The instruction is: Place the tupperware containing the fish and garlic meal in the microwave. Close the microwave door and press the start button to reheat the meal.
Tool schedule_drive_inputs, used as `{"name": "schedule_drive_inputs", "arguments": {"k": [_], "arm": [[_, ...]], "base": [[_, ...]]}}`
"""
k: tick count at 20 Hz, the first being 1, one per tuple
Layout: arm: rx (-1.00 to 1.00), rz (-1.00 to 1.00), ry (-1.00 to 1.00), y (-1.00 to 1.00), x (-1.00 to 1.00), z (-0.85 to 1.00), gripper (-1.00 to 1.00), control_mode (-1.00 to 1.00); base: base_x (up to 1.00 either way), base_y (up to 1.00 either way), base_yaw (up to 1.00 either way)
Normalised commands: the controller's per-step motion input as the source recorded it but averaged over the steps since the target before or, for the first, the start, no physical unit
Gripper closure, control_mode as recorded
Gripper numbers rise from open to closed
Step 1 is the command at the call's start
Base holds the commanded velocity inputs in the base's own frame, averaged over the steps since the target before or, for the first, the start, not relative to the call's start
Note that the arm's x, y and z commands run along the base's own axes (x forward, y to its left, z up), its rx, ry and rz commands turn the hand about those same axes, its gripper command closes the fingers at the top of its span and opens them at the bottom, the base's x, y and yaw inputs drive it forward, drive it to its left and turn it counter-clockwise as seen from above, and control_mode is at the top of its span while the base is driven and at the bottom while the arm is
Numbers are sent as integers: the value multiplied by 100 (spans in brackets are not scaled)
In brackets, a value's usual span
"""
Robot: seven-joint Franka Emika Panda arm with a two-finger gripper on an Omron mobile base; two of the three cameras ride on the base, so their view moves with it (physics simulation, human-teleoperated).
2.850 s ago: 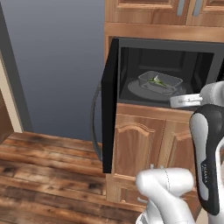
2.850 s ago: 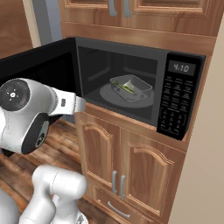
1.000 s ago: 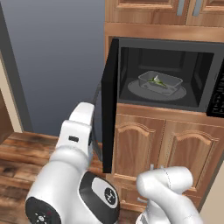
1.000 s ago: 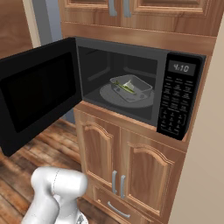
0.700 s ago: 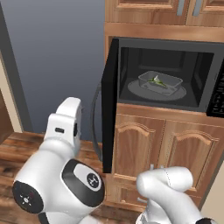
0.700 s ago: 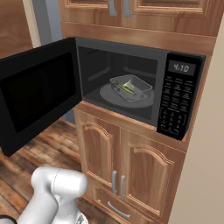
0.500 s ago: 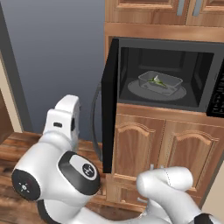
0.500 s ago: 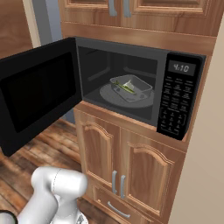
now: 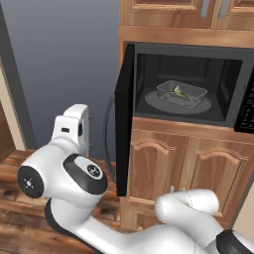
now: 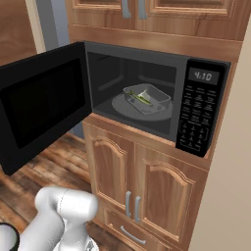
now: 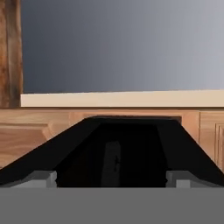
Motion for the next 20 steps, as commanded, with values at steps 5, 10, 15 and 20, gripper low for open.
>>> {"name": "schedule_drive_inputs", "arguments": {"k": [5, 10, 15, 20], "arm": [[-3, -19, 5, -46, 1, -14, -100, -100], [0, -23, 0, -85, -6, -6, -100, -100], [0, -23, 0, -99, -10, -3, -100, -100], [0, -23, 0, -99, -8, -7, -100, -100]], "base": [[0, 0, 0], [0, 0, 0], [0, 0, 0], [0, 0, 0]]}}
